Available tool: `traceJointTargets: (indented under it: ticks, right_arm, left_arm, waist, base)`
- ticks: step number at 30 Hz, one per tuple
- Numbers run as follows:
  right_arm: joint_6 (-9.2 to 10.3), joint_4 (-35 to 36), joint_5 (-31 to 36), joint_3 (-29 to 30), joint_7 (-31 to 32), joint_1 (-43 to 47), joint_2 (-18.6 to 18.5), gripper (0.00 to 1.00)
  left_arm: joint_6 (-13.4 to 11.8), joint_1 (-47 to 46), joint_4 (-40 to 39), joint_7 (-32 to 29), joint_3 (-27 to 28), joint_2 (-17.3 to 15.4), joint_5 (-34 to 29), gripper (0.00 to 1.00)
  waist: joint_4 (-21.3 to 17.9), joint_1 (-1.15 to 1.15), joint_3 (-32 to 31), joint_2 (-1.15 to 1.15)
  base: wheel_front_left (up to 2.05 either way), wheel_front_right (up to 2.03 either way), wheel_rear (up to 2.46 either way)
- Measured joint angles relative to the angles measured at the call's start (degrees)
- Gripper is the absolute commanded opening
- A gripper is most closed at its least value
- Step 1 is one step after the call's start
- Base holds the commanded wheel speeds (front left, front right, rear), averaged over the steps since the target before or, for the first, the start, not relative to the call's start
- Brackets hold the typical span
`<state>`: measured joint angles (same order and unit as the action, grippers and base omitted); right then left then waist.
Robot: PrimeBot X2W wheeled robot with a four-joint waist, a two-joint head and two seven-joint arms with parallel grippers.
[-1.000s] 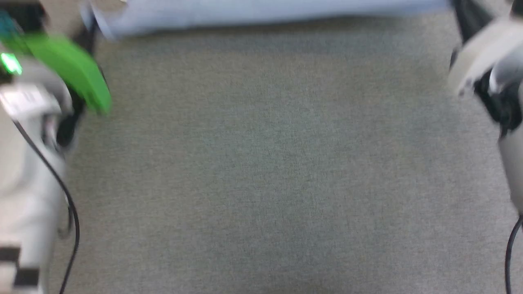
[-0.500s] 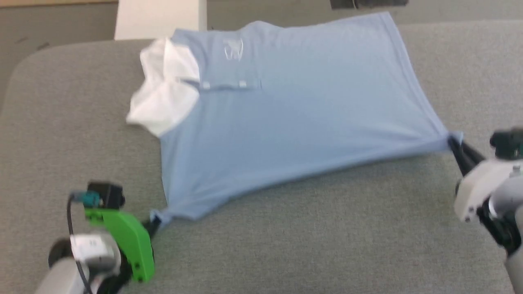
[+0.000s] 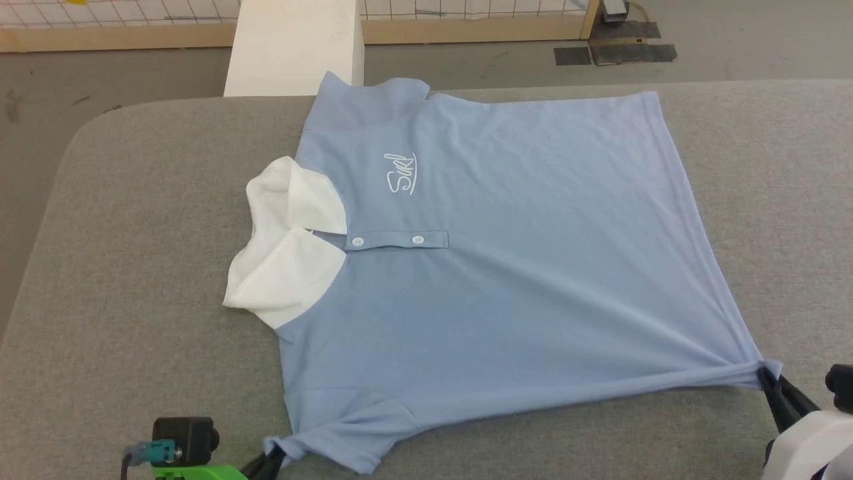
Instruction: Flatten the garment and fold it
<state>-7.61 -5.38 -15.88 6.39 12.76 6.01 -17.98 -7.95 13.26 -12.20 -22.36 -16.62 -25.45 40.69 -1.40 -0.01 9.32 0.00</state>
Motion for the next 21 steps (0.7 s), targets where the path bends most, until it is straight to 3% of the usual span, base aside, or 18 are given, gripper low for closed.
traceJointTargets:
  ticks: [10,14,21]
  right_arm:
    - [0.02,3.13,3.92,-2.89,-13.85,0.18,2.3,0.0]
    - [0.02,1.97,4.03,-6.27,-14.28,-4.53,1.31,0.0]
    - [0.02,-0.64,3.94,-10.27,-12.05,-14.21,-2.11,0.0]
  left_arm:
    - [1.64,-8.08,4.05,21.82,-2.05,4.75,-12.91,0.0]
    - [3.22,-16.28,7.73,25.41,-2.38,4.81,-15.7,0.0]
    - [5.63,-28.64,12.63,24.43,-1.69,4.0,-16.99,0.0]
  waist:
    - [-0.69,0.0,-0.01,0.0]
    - [-1.02,0.0,0.64,0.0]
    - [-1.53,0.0,3.05,0.0]
  base:
    - [0.0,0.0,0.0]
    - [0.0,0.0,0.0]
    - [0.0,0.0,0.0]
